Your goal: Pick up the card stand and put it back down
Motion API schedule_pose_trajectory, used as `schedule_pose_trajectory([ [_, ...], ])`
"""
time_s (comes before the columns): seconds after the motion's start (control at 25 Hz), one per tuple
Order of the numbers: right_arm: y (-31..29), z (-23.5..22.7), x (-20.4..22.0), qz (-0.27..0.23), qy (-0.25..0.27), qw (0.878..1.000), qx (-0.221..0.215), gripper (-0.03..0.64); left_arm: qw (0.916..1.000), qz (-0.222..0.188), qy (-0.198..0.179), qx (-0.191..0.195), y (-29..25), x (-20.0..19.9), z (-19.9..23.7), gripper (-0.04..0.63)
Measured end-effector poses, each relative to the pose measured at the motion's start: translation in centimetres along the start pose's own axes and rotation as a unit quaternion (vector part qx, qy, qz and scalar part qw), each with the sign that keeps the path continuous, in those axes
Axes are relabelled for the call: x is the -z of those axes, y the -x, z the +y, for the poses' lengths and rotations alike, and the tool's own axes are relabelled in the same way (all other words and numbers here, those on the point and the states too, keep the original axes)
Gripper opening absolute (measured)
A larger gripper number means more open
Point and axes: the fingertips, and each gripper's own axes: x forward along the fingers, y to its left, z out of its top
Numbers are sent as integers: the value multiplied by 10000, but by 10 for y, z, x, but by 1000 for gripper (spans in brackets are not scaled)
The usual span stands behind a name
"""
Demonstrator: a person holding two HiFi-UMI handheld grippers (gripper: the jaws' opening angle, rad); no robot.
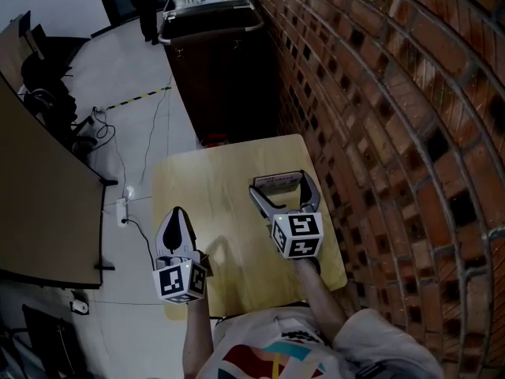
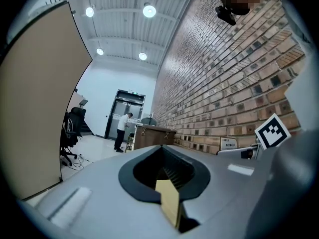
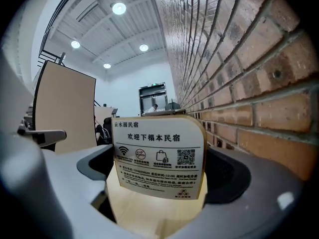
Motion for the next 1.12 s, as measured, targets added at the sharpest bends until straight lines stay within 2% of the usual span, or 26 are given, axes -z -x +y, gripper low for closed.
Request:
schedule_pose_trajectory([
  [0.24, 7, 1, -2, -20, -10, 10000, -19, 546, 9999, -74, 86, 79, -1, 1, -5, 5],
  [0.44, 10, 3, -5, -60, -25, 10000, -46, 546, 10000, 41, 61, 51, -3, 6, -6, 5],
  [0.56, 12, 5, -7, -90, -40, 9999, -66, 546, 9997, -103, 195, 92, 0, 1, -6, 5],
  [1.12, 12, 7, -6, -43, -61, 9999, -69, 546, 9996, -6, 276, -38, 3, 3, 3, 5],
])
